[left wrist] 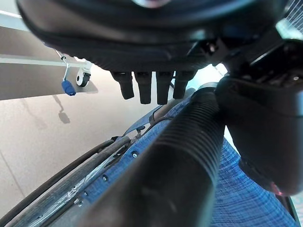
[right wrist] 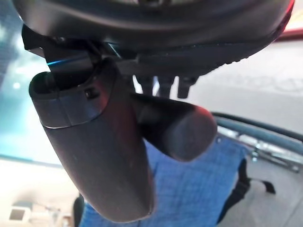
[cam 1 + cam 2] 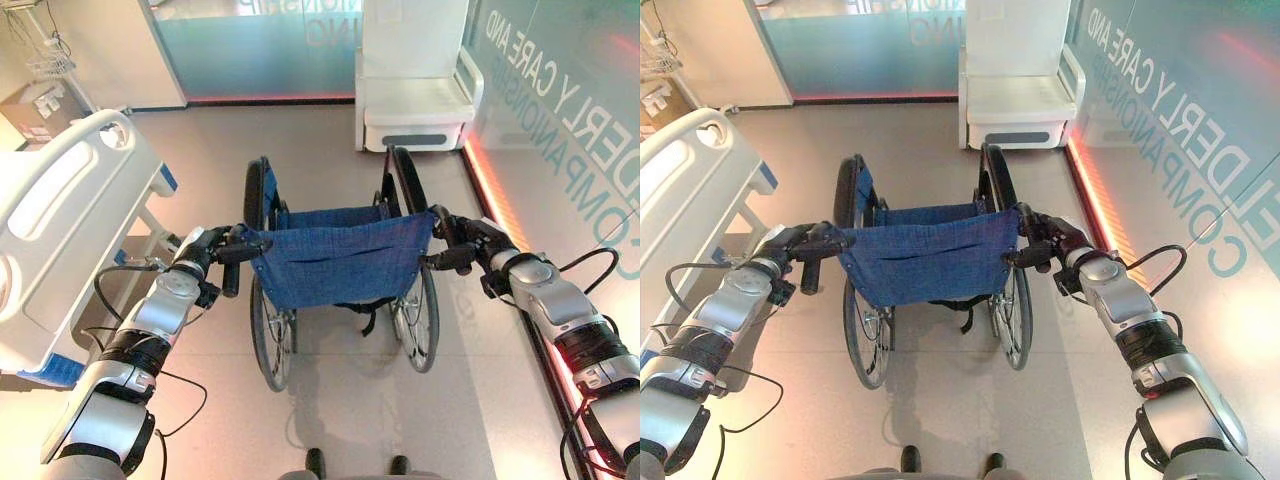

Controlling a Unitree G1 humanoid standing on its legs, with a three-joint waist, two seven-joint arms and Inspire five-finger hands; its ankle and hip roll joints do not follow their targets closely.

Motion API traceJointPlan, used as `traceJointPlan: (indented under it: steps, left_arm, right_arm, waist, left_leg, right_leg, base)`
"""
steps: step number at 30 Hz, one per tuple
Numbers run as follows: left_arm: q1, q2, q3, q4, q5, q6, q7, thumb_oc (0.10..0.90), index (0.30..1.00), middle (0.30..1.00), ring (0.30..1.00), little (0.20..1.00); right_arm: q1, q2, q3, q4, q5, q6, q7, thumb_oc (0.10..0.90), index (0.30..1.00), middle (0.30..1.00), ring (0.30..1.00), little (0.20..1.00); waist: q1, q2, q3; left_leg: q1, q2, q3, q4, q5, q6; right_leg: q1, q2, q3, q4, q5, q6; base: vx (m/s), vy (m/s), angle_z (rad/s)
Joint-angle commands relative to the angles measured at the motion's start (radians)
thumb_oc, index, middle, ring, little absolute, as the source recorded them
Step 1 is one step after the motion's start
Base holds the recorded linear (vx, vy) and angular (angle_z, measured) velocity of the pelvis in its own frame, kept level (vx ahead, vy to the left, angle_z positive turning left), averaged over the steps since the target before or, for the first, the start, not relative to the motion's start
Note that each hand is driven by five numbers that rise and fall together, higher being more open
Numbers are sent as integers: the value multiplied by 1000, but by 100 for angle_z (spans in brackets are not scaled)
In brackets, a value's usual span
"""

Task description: Push the wheelchair next to the bed

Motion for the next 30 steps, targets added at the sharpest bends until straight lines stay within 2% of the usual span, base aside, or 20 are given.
traceJointPlan:
  steps: [1,2,7,11,30]
  left_arm:
    - [71,-20,-98,151,107,69,-7,596,594,594,594,594]
    - [69,-28,-99,156,96,46,-2,400,300,300,300,300]
    - [77,-57,-102,158,97,-2,20,400,300,300,300,300]
    - [81,-75,-105,156,109,-17,52,400,300,300,300,300]
    - [79,-94,-129,143,215,-35,89,400,300,300,300,300]
  right_arm:
    - [19,19,85,109,-1,-12,-11,400,300,300,300,300]
    - [17,29,81,113,19,-46,-17,400,300,300,300,300]
    - [17,56,66,95,46,-131,-100,400,300,300,300,300]
    - [20,67,52,67,44,-150,-149,400,300,300,300,300]
    - [1,69,33,5,-8,-150,-184,400,300,300,300,300]
  waist:
    - [30,-47,45]
    - [31,-45,45]
    - [27,-41,44]
    - [20,-38,42]
    - [8,-29,46]
  left_leg:
    - [-34,-45,-2,69,-98,9]
    - [-34,-45,-3,69,-97,8]
    - [-34,-46,-3,70,-98,6]
    - [-30,-47,0,68,-98,5]
    - [-22,-50,6,67,-101,9]
  right_leg:
    - [-62,-27,-9,74,-23,4]
    - [-62,-27,-9,74,-23,4]
    - [-62,-26,-7,75,-22,3]
    - [-63,-25,-3,76,-22,3]
    - [-67,-27,8,85,-24,2]
  base:
    - [-1,-10,8]
    - [0,-6,7]
    - [0,2,2]
    - [5,14,4]
    - [1,2,0]
